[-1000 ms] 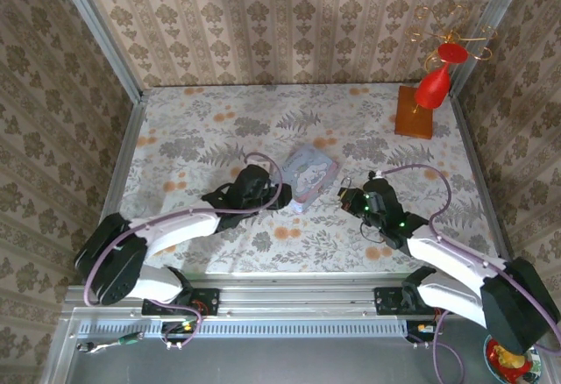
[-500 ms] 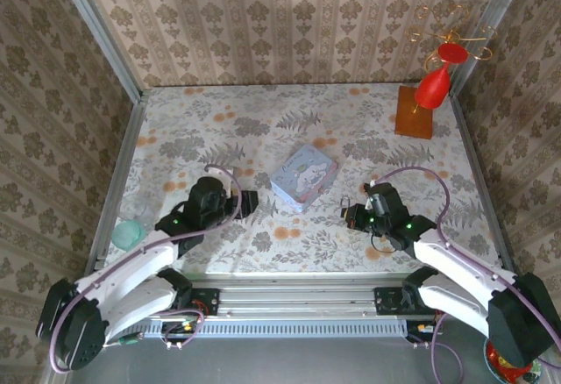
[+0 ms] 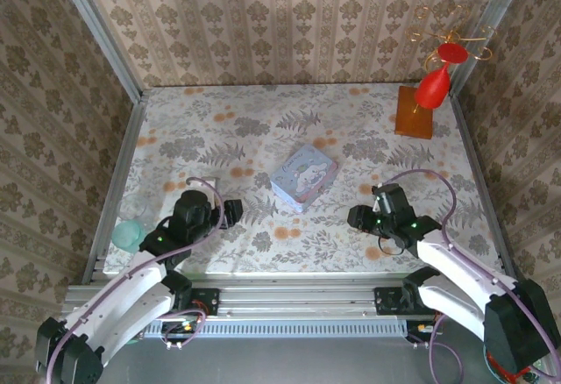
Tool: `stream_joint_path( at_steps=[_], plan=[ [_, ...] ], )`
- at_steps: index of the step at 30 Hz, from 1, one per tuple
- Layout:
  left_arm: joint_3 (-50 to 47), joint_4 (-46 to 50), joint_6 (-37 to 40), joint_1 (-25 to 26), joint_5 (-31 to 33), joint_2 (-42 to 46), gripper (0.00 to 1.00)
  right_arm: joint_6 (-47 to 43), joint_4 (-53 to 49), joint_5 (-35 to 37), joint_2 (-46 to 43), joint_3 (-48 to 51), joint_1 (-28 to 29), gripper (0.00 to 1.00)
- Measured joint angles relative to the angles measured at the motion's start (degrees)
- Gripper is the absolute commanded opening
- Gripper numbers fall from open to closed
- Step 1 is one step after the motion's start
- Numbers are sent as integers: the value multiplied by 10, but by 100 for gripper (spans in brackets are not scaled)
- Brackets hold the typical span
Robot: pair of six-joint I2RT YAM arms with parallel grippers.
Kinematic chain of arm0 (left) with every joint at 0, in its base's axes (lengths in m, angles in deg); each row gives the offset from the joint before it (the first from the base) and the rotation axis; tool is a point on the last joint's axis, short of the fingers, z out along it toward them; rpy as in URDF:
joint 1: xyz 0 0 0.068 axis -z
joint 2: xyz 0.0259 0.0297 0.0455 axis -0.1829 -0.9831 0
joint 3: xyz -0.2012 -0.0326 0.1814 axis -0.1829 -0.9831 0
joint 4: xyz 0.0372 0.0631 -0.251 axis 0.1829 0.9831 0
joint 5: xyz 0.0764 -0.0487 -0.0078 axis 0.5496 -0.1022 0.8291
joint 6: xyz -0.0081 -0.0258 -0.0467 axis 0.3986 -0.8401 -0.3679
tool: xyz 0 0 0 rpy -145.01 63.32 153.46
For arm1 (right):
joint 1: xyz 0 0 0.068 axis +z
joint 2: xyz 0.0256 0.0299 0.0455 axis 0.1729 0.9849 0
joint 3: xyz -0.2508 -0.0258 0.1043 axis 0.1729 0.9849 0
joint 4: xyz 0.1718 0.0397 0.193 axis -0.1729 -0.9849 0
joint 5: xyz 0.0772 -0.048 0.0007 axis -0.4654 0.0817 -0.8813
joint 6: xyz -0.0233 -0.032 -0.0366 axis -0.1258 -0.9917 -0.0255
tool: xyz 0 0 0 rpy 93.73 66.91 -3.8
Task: Unlock the padlock with the key
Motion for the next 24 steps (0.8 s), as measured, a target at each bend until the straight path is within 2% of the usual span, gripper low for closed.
stream_joint_path(
  at_steps=[4, 5, 7, 13, 17, 21, 24],
  plan=[
    [9, 16, 7, -4, 34, -3, 77, -10, -47, 26, -35, -24, -4, 67],
    [15, 22, 11, -6, 46, -7, 90, -13, -58, 36, -42, -35, -5, 70],
    [32, 30, 21, -7, 81, -15, 100, -24, -75, 64, -58, -62, -9, 73],
    [69, 2, 90, -16, 228, -49, 100, -96, -51, 171, -100, -92, -12, 79],
    [54, -72, 170, -18, 315, -57, 100, -189, 40, 266, -102, -56, -13, 87],
    [18, -184, 260, -35, 369, -90, 100, -270, 157, 339, -38, -3, -28, 89],
    [15, -226, 299, -76, 361, -155, 100, -309, 238, 357, 56, 9, -42, 92]
  ],
)
